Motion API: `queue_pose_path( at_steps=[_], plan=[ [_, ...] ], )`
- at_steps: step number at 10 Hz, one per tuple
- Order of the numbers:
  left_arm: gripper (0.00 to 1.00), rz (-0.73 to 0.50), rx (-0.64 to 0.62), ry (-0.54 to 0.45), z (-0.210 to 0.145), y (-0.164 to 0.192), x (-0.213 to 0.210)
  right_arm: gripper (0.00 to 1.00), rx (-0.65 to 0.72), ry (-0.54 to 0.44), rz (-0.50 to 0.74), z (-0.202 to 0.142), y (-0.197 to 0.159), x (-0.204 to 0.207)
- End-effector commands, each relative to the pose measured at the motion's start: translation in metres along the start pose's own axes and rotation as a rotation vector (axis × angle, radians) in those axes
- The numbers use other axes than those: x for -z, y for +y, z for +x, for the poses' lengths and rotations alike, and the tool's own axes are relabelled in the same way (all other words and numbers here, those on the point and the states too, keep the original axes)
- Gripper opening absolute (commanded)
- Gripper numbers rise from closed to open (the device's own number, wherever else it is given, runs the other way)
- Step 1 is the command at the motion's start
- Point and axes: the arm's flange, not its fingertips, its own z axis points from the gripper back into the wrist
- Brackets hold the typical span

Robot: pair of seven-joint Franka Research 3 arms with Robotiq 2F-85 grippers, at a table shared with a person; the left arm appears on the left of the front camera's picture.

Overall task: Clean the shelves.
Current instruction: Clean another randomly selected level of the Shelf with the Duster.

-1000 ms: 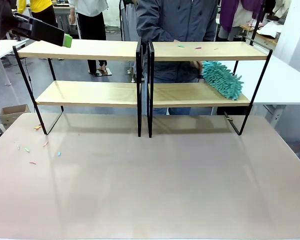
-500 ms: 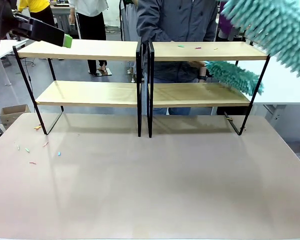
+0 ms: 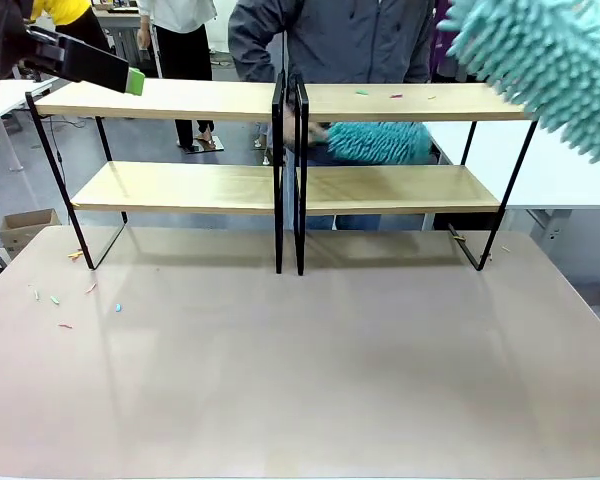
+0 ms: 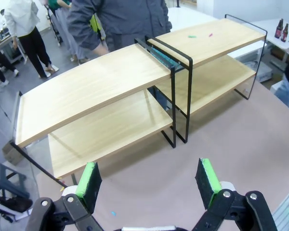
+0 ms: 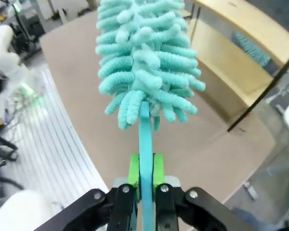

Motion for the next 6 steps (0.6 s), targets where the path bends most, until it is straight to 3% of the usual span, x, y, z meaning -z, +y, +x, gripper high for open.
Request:
queue_pose_path(
  at_steps=[1,3,4,5,6],
  plan=[
    [1.00,0.002,0.001,-0.005,-0.003,0.000,0.000,0.12,0.019,0.202,-0.129,0.092,0.018,0.039],
    [1.00,0.002,0.001,-0.005,-0.003,0.000,0.000,0.12,0.103,0.394,-0.182,0.160,0.040,0.075],
    [1.00,0.002,0.001,-0.005,-0.003,0.000,0.000,0.12,0.178,0.454,-0.207,0.190,0.033,0.092],
    [1.00,0.002,0.001,-0.005,-0.003,0.000,0.000,0.12,0.177,0.404,-0.223,0.202,0.018,0.093],
    [1.00,0.002,0.001,-0.005,-0.003,0.000,0.000,0.12,-0.206,0.230,-0.110,0.186,0.033,0.083]
  ],
)
